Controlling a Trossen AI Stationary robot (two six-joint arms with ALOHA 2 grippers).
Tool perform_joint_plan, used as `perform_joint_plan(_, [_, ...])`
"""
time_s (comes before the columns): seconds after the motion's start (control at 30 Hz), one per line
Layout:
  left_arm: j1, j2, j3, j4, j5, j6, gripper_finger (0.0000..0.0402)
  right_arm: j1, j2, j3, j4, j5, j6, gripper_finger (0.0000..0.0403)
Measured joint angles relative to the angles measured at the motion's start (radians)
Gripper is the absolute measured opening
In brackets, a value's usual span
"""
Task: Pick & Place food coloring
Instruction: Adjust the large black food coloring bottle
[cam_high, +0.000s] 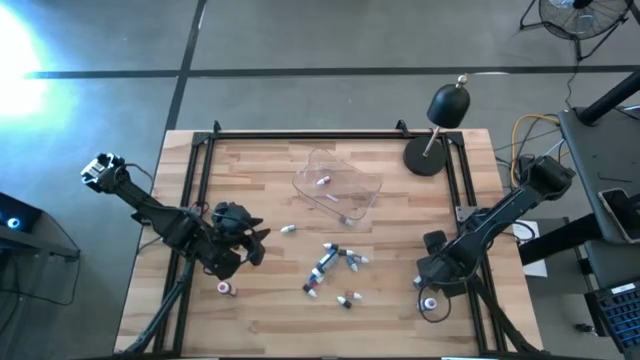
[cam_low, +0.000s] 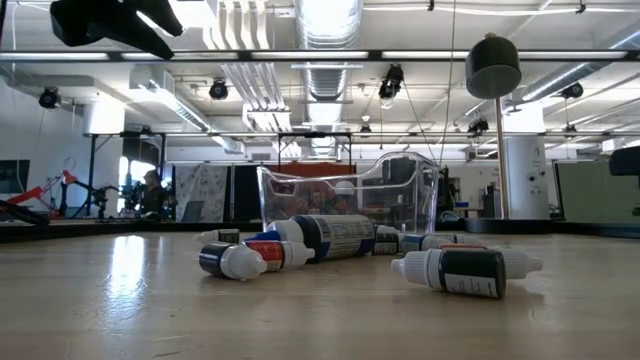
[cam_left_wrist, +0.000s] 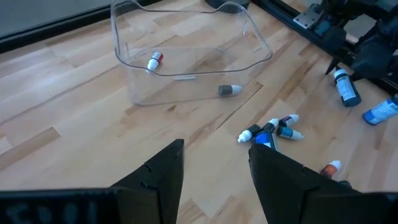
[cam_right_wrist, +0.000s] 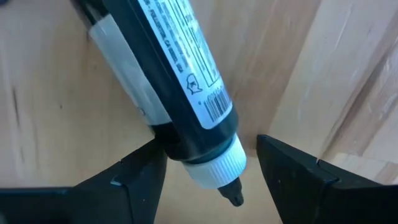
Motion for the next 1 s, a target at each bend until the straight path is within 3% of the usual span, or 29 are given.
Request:
perform_joint_plan(0.33, [0.000, 0.000, 0.000, 0.027, 0.000, -0.006, 0.0156, -0.001, 0.002, 0.000, -0.002, -0.007, 0.009, 0.0141])
perform_joint_plan(0.47, [0.000, 0.000, 0.000, 0.027, 0.000, -0.006, 0.0156, -0.002, -0.009, -0.001, -0.003, -0.029, 0.086, 0.0108])
perform_joint_plan(0.67, [0.001, 0.000, 0.000, 0.027, -0.001, -0.002, 0.0156, -0.009, -0.081, 0.001, -0.016, -0.050, 0.277, 0.0107])
perform_joint_plan(0.83, [0.006, 0.000, 0.000, 0.027, -0.007, 0.017, 0.0156, -0.042, -0.190, 0.018, -0.081, -0.065, 0.528, 0.0115])
perform_joint_plan(1.0, [0.015, 0.000, 0.000, 0.027, -0.008, 0.037, 0.0156, -0.120, -0.339, 0.011, -0.087, -0.211, 0.813, 0.0115])
